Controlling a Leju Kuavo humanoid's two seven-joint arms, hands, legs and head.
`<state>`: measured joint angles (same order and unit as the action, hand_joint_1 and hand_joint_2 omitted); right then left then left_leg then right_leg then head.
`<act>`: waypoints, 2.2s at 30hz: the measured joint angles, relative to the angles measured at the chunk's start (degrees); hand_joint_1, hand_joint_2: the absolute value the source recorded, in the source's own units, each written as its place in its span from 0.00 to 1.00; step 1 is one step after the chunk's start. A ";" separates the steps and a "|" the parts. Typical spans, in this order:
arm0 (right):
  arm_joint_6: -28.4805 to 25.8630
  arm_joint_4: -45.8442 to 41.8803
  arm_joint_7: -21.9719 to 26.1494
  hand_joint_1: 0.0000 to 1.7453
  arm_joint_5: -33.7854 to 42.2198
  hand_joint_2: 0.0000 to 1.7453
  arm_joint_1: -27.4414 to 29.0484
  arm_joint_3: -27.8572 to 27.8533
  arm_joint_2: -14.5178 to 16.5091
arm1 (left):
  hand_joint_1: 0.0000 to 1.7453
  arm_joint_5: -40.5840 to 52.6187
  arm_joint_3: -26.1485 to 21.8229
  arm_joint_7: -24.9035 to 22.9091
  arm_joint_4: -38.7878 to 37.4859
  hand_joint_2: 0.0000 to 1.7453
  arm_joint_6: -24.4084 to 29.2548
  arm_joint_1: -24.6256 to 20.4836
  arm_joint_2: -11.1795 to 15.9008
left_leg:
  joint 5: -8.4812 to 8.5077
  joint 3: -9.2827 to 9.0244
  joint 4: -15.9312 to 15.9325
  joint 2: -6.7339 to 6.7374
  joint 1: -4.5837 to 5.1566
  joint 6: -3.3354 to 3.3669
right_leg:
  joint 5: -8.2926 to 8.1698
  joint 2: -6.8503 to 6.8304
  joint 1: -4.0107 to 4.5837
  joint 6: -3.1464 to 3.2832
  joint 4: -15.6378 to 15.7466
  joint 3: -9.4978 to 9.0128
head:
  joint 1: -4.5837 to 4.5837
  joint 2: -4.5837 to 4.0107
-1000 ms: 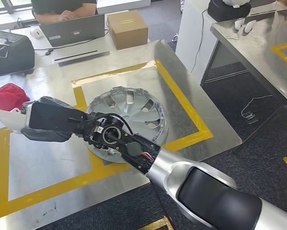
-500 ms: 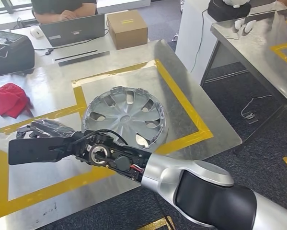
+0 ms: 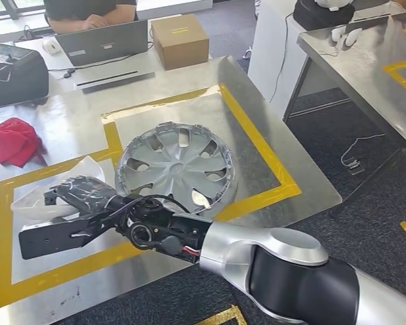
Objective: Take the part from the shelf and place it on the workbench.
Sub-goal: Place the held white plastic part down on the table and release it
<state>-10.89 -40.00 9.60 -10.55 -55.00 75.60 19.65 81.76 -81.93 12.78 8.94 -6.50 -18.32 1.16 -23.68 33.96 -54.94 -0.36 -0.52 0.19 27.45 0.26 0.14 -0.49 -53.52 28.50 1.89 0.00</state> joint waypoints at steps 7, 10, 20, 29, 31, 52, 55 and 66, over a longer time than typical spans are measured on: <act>-2.37 1.27 -1.42 1.00 -7.85 1.00 1.86 2.72 0.00 | 0.00 0.73 0.51 -0.32 0.00 1.00 0.33 -0.50 -1.05 | 0.00 0.00 0.00 0.01 0.00 0.00 | 0.00 0.00 0.00 0.00 0.00 0.00 | 0.00 0.00; -3.11 1.41 -2.35 1.00 -9.42 1.00 2.36 3.42 0.00 | 0.00 0.97 0.59 -0.32 0.00 1.00 0.30 -0.61 -1.30 | 0.00 -0.01 0.00 0.01 0.00 0.00 | 0.00 0.00 0.00 0.00 0.00 0.01 | -0.01 0.00; -4.39 2.22 -3.23 1.00 -8.27 1.00 1.28 3.69 0.00 | 0.00 1.69 0.71 -0.32 0.00 1.00 -0.13 -1.04 -1.93 | 0.00 -0.07 0.00 0.05 -0.01 0.00 | 0.00 0.02 0.00 0.00 0.00 -0.04 | 0.00 0.00; -5.06 2.72 -3.40 0.50 -7.41 0.50 0.86 3.69 0.00 | 0.00 2.12 0.82 -0.41 0.00 1.00 -0.50 -1.15 -2.19 | 0.00 -0.08 0.00 0.05 -0.01 0.00 | 0.00 0.03 0.00 0.00 0.00 -0.04 | -0.01 0.00; -5.20 2.85 -3.41 0.00 -6.90 0.00 0.33 3.69 0.00 | 0.00 2.41 0.94 -0.59 0.00 1.00 -0.79 -1.31 -2.31 | 0.00 -0.08 0.00 0.05 -0.01 0.00 | 0.00 0.03 0.00 0.00 0.00 -0.05 | -0.02 0.00; -6.02 2.96 -3.76 0.00 -4.88 0.00 -1.76 4.08 0.03 | 0.00 2.83 2.25 -0.30 0.00 0.00 0.16 -2.08 -3.16 | 0.00 -0.12 0.00 0.05 -0.01 0.00 | -0.01 0.02 0.00 0.00 0.00 -0.11 | -0.04 0.00; -6.02 2.96 -3.75 0.00 -4.88 0.00 -1.77 4.25 0.04 | 0.00 2.83 2.42 -0.29 0.00 0.00 0.16 -2.10 -3.25 | 0.00 -0.13 0.00 0.05 -0.01 0.00 | -0.01 0.02 0.00 0.00 0.00 -0.11 | -0.04 0.00; -6.03 2.96 -3.74 0.00 -4.90 0.00 -1.79 4.71 0.04 | 0.00 2.83 2.44 -0.27 0.00 0.00 0.16 -2.17 -3.38 | 0.00 -0.14 0.00 0.05 -0.01 0.00 | -0.01 0.02 0.00 0.00 0.00 -0.13 | -0.05 0.00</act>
<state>-16.92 -37.05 5.86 -15.45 -56.79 80.31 19.69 84.59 -79.49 12.50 8.94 -6.34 -20.49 -2.22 -23.68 33.82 -54.94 -0.31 -0.53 0.19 27.45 0.28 0.14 -0.49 -53.52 28.37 1.84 0.00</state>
